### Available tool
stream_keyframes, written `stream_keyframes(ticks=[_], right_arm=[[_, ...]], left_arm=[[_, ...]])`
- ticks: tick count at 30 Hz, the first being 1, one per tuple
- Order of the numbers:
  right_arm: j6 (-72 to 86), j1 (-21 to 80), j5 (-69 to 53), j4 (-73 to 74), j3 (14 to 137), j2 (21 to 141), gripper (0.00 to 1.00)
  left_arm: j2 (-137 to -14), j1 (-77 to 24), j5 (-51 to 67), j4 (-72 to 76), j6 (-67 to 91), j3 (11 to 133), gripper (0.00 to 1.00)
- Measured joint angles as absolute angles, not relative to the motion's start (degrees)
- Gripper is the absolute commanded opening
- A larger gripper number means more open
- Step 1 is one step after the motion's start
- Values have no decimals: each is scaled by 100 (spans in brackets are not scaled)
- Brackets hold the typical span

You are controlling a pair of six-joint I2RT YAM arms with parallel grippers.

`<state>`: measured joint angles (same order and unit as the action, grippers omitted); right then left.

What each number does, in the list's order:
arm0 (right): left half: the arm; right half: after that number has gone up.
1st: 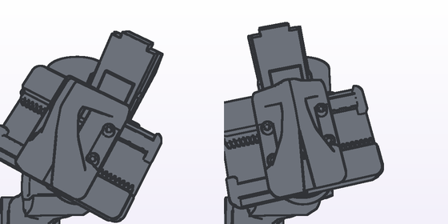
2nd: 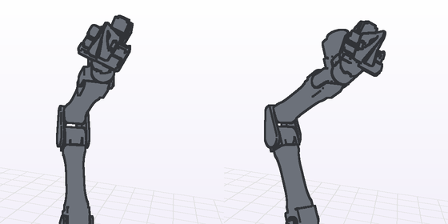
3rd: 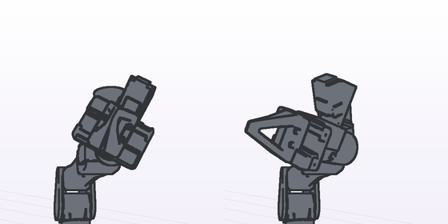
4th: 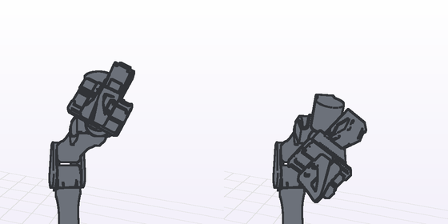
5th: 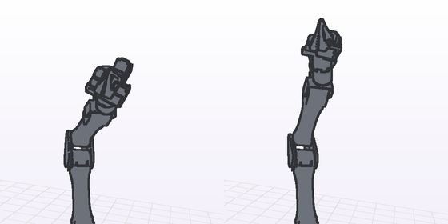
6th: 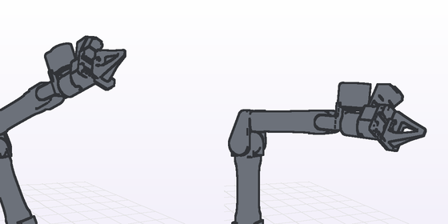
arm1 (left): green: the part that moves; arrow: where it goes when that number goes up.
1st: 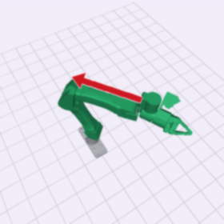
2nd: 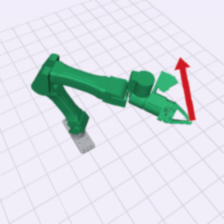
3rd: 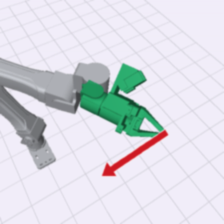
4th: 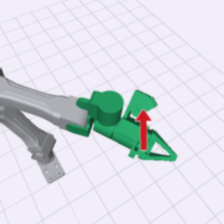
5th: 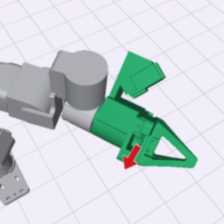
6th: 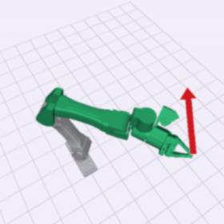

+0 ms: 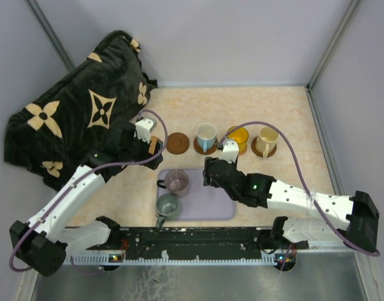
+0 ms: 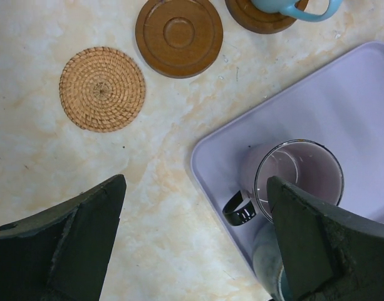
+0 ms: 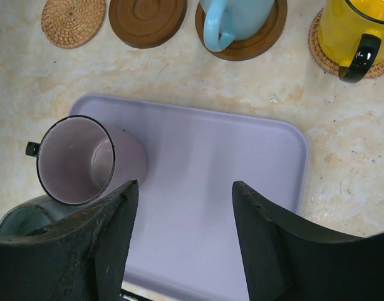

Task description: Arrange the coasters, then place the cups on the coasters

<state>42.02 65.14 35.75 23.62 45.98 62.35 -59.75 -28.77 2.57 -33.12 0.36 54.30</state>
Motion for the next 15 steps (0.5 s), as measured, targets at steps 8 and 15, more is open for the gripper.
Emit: stream_keyframes(ticks=[8, 15], right_arm=[[4080, 6514, 3618, 2298, 4442, 6025, 64], [3999, 6514, 3636, 2154, 4222, 5863, 66]], left_arm=[[-6283, -2880, 412, -3328, -637, 5376, 100], [-6322, -2877, 639, -3328, -867, 5315, 98]])
